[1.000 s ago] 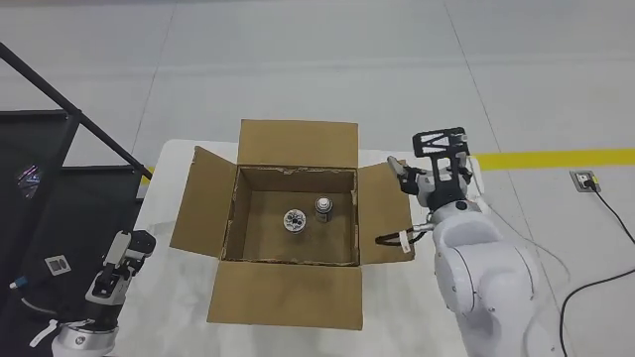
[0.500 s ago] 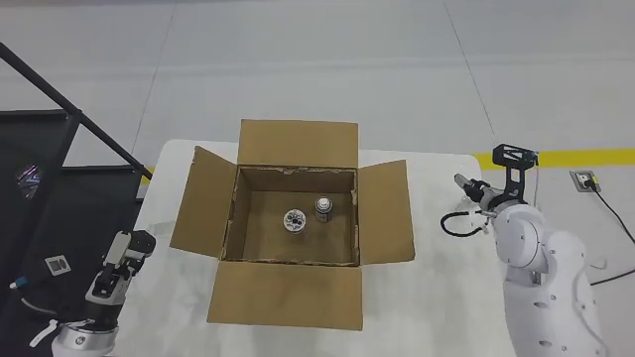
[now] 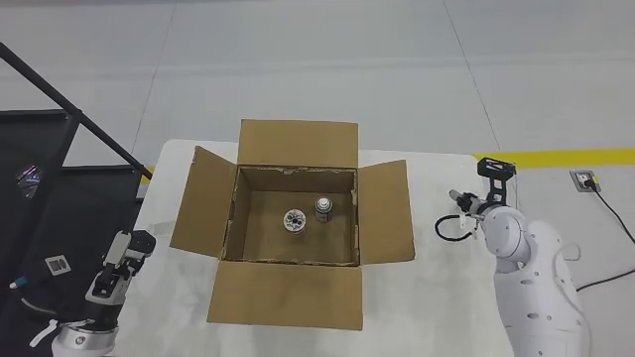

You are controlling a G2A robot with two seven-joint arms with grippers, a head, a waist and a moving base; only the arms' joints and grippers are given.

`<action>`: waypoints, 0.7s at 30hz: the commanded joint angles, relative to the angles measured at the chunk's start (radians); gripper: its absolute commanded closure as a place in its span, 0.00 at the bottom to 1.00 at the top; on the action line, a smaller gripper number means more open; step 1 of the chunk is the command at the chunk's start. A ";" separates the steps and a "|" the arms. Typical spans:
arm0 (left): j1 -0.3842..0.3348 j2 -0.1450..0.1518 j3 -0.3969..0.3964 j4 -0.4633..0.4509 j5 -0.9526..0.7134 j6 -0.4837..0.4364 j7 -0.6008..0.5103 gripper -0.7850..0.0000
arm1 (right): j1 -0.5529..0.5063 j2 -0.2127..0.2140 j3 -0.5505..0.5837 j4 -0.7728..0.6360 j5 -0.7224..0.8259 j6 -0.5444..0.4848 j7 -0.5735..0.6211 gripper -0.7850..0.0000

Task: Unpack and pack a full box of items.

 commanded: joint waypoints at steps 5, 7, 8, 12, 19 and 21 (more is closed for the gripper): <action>0.000 0.000 0.000 0.000 0.000 0.000 0.000 0.00 | 0.022 0.004 -0.024 0.035 -0.052 0.033 -0.018 0.77; 0.000 0.000 0.000 0.000 0.000 0.000 0.000 0.00 | 0.021 0.003 -0.025 0.019 -0.014 0.024 -0.033 1.00; 0.000 0.000 0.000 0.000 0.000 0.000 0.000 0.00 | 0.014 0.004 -0.021 -0.001 0.009 0.015 -0.041 1.00; 0.000 0.000 0.000 0.000 0.000 0.000 0.000 0.00 | -0.048 0.004 -0.012 -0.163 0.093 -0.030 -0.064 1.00; 0.000 0.000 0.000 0.000 0.000 0.000 0.000 0.00 | -0.228 0.000 -0.104 -0.642 0.177 -0.096 -0.025 1.00; 0.000 0.000 0.000 0.000 0.000 0.000 0.000 0.00 | -0.265 0.000 -0.150 -0.736 0.128 -0.094 -0.017 1.00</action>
